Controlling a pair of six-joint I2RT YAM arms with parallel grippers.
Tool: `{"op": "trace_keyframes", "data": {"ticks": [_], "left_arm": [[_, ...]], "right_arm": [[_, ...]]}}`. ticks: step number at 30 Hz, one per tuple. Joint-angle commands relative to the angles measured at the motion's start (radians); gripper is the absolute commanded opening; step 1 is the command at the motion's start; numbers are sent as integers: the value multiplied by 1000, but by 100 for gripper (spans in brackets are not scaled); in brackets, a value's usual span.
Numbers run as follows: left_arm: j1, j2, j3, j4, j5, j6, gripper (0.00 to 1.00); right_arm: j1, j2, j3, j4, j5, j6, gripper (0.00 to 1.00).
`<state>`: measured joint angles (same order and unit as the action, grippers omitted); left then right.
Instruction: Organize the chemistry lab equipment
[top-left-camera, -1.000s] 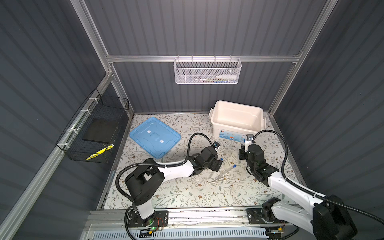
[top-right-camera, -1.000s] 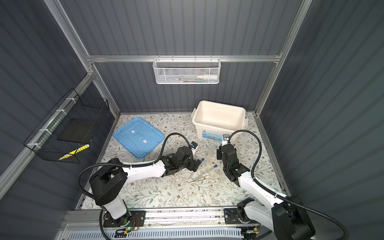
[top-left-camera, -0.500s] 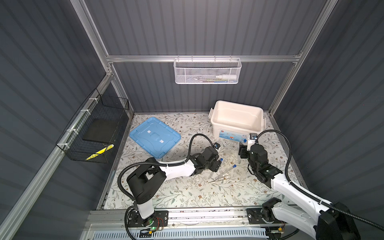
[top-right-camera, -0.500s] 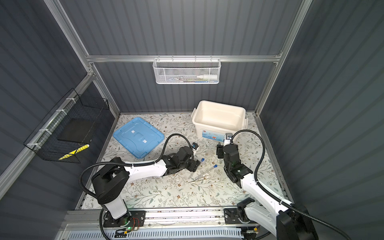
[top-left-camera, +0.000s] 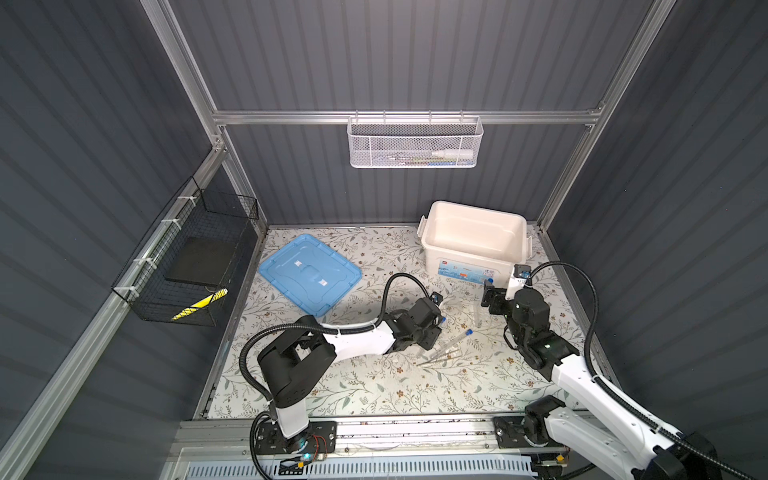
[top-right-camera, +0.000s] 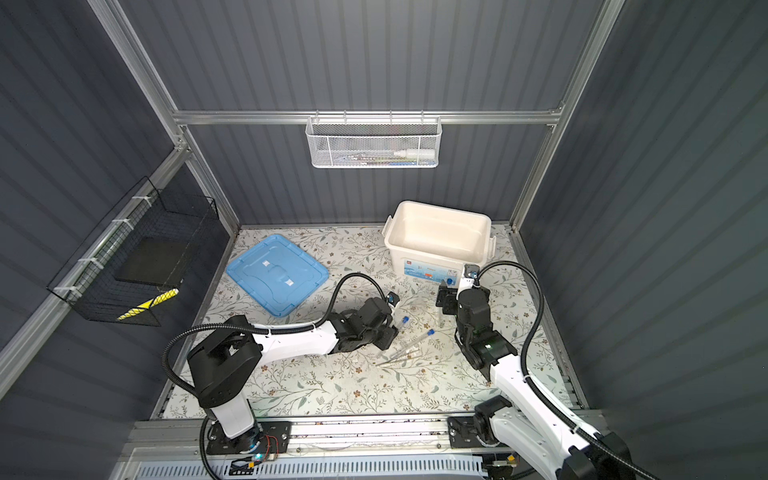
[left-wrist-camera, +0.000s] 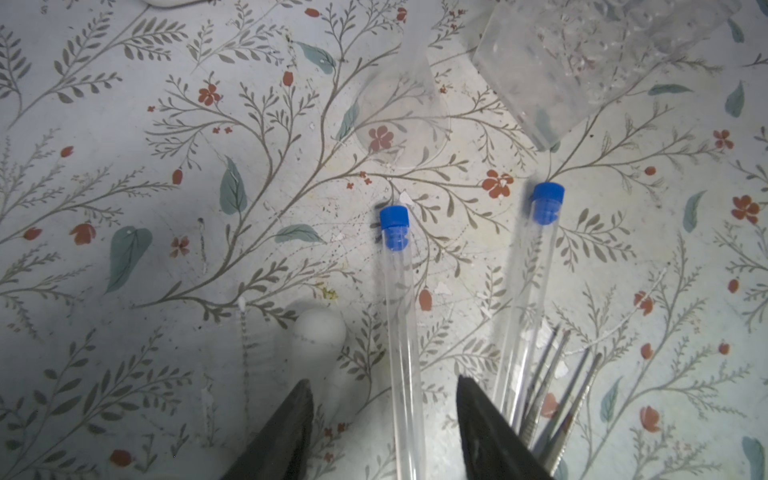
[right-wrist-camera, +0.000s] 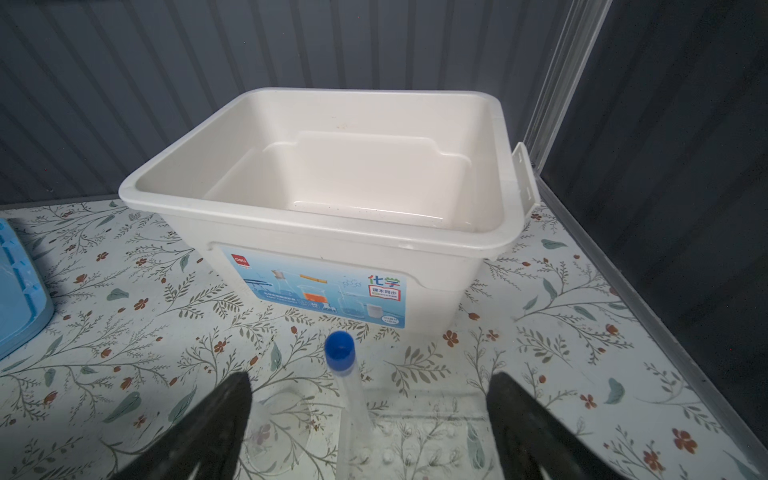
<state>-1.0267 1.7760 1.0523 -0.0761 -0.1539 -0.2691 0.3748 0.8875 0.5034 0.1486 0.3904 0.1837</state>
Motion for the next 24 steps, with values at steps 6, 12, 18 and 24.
{"op": "trace_keyframes", "data": {"ticks": [6,12,18,24], "left_arm": [[-22,-26,-24,-69,-4,-43,48],[-28,1,-8,-101,2,-41,42],[-29,32,12,-121,17,-37,37],[-29,67,45,-141,24,-22,35]], "right_arm": [[-8,-37,17,-21,-13,23,97],[-14,-54,10,-20,-14,39,99],[-20,-70,7,-23,-17,48,99],[-22,-70,4,-26,-18,56,99]]}}
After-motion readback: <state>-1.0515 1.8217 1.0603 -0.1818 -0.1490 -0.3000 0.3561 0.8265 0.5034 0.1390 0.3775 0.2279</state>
